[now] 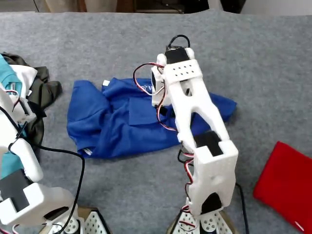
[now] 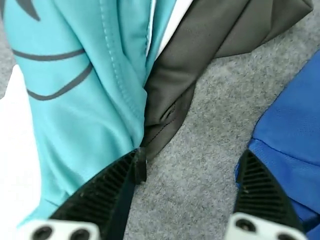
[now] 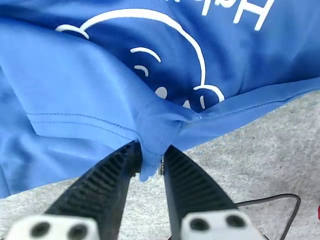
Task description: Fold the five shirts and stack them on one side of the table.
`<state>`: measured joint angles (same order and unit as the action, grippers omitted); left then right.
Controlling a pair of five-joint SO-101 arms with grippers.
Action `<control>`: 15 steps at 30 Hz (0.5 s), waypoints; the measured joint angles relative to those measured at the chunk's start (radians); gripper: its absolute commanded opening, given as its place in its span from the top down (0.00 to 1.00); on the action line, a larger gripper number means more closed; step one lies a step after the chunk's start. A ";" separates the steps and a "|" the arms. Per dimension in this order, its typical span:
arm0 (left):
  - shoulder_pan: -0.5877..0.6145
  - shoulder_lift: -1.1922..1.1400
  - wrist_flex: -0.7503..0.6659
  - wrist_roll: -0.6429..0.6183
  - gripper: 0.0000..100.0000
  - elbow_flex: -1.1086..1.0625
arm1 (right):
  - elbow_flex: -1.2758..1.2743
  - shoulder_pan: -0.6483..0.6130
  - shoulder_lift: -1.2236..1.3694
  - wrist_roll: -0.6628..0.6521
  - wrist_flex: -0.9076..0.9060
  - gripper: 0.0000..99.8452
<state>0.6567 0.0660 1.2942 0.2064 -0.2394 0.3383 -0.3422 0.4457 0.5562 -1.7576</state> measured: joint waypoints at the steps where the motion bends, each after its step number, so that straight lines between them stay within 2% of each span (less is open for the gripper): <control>1: 0.000 0.000 0.000 0.000 0.70 0.000 | 0.000 0.000 0.011 0.000 0.000 0.92; 8: 0.000 0.000 0.000 0.000 0.70 0.000 | -0.006 0.000 0.021 0.000 -0.006 0.92; 12: 0.000 0.000 0.000 0.000 0.70 0.000 | -0.038 0.000 -0.055 -0.046 -0.006 0.91; 15: 0.000 0.000 0.000 0.000 0.70 0.000 | -0.091 0.000 -0.109 -0.061 -0.006 0.87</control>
<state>0.6567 0.0660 1.2942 0.2064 -0.2394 0.2478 -0.3422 0.3368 0.4948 -1.7637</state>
